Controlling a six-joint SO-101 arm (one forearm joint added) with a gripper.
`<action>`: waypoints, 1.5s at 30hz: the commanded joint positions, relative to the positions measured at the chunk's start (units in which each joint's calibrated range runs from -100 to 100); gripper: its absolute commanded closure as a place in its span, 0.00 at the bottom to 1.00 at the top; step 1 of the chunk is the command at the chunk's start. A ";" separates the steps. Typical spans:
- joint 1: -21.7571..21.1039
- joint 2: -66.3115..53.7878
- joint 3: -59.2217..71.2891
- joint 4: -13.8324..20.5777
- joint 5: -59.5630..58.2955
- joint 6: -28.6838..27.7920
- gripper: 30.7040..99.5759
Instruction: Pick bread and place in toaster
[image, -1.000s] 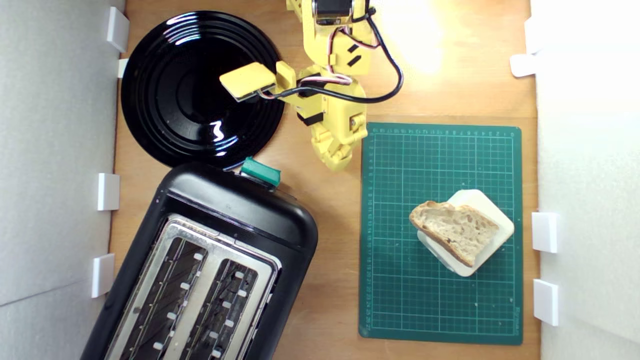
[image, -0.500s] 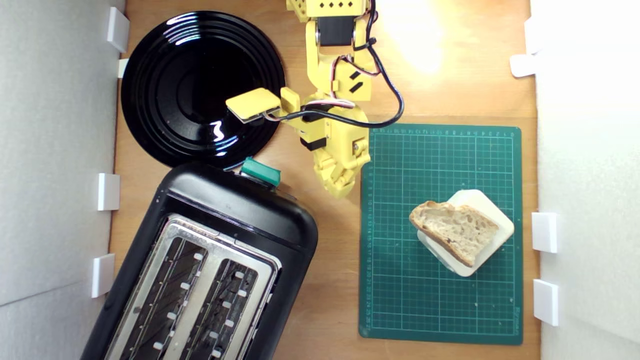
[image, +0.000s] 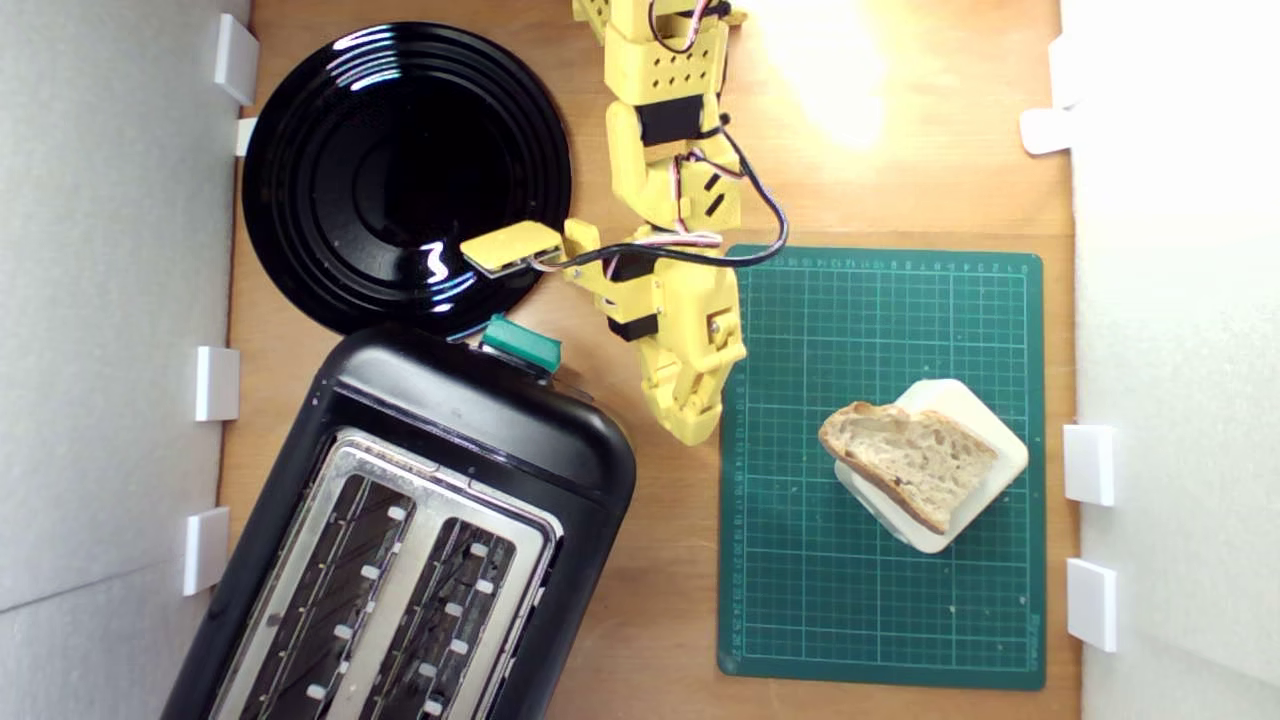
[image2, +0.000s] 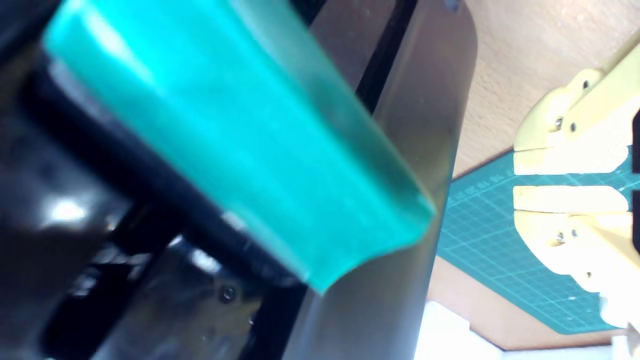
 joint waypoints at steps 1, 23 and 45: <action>2.75 2.60 -2.18 16.81 -8.41 -7.34 0.73; 3.80 14.99 -2.54 25.34 -27.69 -10.84 0.71; -0.23 18.49 -2.72 28.06 -30.00 -7.50 0.71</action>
